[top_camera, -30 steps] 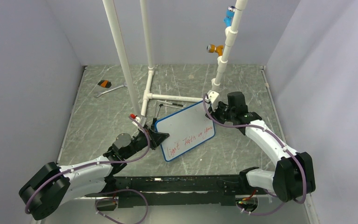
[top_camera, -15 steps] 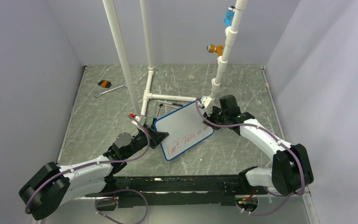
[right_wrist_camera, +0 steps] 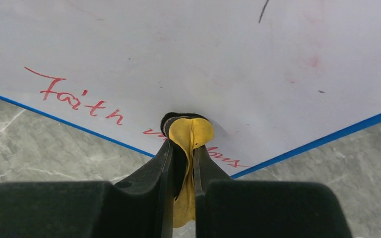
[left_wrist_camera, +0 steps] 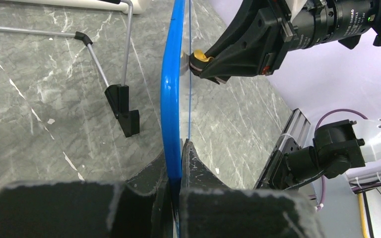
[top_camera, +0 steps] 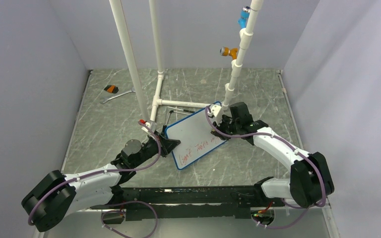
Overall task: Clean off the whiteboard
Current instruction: Erase the whiteboard at the center of the board.
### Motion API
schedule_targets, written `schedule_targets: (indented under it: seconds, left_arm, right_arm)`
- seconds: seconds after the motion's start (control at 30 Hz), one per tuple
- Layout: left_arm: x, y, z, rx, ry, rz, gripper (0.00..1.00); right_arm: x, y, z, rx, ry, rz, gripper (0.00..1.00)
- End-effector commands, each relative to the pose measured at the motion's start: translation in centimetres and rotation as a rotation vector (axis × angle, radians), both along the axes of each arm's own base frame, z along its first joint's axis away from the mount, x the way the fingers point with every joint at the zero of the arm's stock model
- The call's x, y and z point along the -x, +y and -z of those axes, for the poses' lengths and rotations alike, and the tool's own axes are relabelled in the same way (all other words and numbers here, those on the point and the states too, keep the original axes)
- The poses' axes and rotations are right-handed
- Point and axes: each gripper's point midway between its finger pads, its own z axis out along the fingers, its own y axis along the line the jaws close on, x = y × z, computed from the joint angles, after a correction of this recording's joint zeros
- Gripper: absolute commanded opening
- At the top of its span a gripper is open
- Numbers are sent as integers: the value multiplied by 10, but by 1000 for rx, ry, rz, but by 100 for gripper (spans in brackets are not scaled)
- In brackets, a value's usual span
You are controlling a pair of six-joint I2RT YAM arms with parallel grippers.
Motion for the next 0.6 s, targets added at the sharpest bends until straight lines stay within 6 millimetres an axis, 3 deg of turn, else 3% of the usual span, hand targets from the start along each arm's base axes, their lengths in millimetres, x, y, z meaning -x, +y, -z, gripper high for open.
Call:
schedule_targets:
  seconds: [0.0, 0.1, 0.2, 0.3, 0.4, 0.5, 0.57]
  left_arm:
    - [23, -4, 40, -146, 52, 120, 0]
    - [23, -4, 40, -146, 51, 125, 0]
    - [24, -5, 40, -150, 48, 133, 0]
    - [25, -4, 40, -149, 45, 134, 0]
    - [25, -3, 41, -146, 44, 130, 0]
    - [26, -5, 41, -146, 45, 138, 0]
    - [26, -6, 41, -147, 46, 146, 0]
  right_arm:
    - [-35, -10, -18, -20, -89, 166, 0]
    - [-58, -39, -28, -23, -161, 350, 0]
    - [-58, -41, -24, -22, -156, 356, 0]
    - [-47, -28, -11, -22, -77, 266, 0]
    - [-23, -4, -2, -34, 2, 96, 0]
    - [2, 20, -4, -65, 27, -56, 0]
    - [-2, 21, -9, -76, 10, -35, 0]
